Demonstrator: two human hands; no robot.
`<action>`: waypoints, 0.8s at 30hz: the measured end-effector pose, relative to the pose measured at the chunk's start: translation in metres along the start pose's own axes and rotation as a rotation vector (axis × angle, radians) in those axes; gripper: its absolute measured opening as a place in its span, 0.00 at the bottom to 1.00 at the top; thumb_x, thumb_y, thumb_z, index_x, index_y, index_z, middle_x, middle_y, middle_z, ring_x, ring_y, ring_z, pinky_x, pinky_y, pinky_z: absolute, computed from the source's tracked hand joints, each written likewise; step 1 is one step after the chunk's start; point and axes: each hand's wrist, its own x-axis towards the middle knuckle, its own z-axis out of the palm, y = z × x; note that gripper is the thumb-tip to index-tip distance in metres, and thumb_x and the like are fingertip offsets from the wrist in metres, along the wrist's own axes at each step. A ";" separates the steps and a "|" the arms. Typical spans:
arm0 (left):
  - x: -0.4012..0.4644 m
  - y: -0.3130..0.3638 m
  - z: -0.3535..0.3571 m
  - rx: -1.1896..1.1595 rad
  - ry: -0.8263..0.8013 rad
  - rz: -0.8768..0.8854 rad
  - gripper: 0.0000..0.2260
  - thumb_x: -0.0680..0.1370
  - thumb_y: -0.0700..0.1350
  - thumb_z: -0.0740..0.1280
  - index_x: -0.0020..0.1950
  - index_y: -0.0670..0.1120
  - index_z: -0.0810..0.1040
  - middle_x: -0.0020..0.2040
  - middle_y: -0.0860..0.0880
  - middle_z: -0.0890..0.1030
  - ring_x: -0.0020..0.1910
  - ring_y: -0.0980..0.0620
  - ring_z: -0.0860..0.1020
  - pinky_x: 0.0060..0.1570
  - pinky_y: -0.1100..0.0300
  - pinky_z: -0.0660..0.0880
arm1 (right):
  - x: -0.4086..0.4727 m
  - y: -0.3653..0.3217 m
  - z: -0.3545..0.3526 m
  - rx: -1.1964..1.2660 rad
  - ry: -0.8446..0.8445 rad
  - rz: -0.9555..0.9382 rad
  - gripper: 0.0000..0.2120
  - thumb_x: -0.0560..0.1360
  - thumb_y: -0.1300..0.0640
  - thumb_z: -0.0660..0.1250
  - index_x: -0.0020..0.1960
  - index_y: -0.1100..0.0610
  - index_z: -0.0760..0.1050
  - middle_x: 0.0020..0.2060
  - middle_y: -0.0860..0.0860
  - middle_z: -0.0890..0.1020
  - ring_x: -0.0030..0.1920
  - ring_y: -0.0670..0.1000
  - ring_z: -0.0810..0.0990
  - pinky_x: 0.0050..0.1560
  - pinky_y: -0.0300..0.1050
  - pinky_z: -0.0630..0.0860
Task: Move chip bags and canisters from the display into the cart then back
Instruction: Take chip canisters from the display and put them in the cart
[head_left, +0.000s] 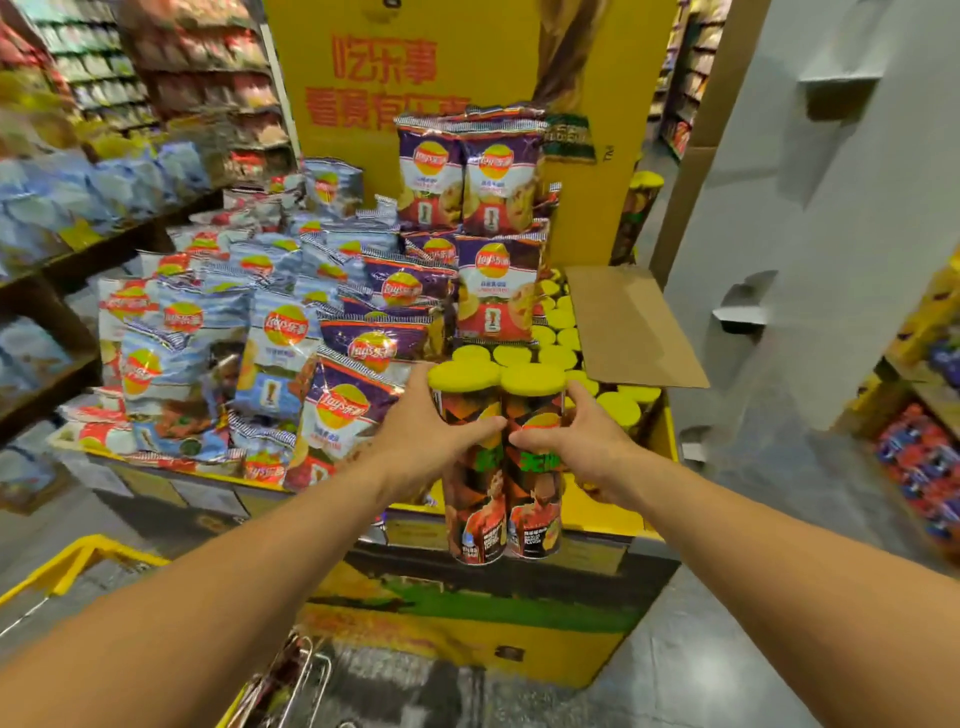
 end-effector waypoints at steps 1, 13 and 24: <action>0.005 0.001 0.001 0.038 0.003 0.035 0.31 0.66 0.57 0.79 0.63 0.55 0.68 0.53 0.59 0.79 0.53 0.59 0.79 0.51 0.63 0.77 | 0.005 0.000 -0.003 -0.023 0.004 -0.004 0.51 0.63 0.49 0.82 0.78 0.48 0.56 0.67 0.46 0.72 0.62 0.51 0.74 0.59 0.46 0.73; 0.108 -0.015 -0.005 0.723 -0.129 0.194 0.38 0.65 0.58 0.76 0.71 0.52 0.64 0.63 0.48 0.73 0.61 0.46 0.73 0.55 0.52 0.72 | 0.084 0.000 -0.004 -0.300 0.054 -0.035 0.40 0.62 0.45 0.80 0.66 0.41 0.62 0.51 0.51 0.80 0.51 0.52 0.80 0.51 0.53 0.81; 0.187 -0.054 0.017 1.459 -0.368 0.389 0.33 0.68 0.63 0.72 0.67 0.49 0.68 0.61 0.47 0.78 0.64 0.42 0.70 0.65 0.45 0.62 | 0.135 0.015 0.024 -1.307 -0.121 -0.324 0.39 0.63 0.34 0.73 0.67 0.53 0.70 0.60 0.52 0.70 0.60 0.54 0.68 0.63 0.51 0.69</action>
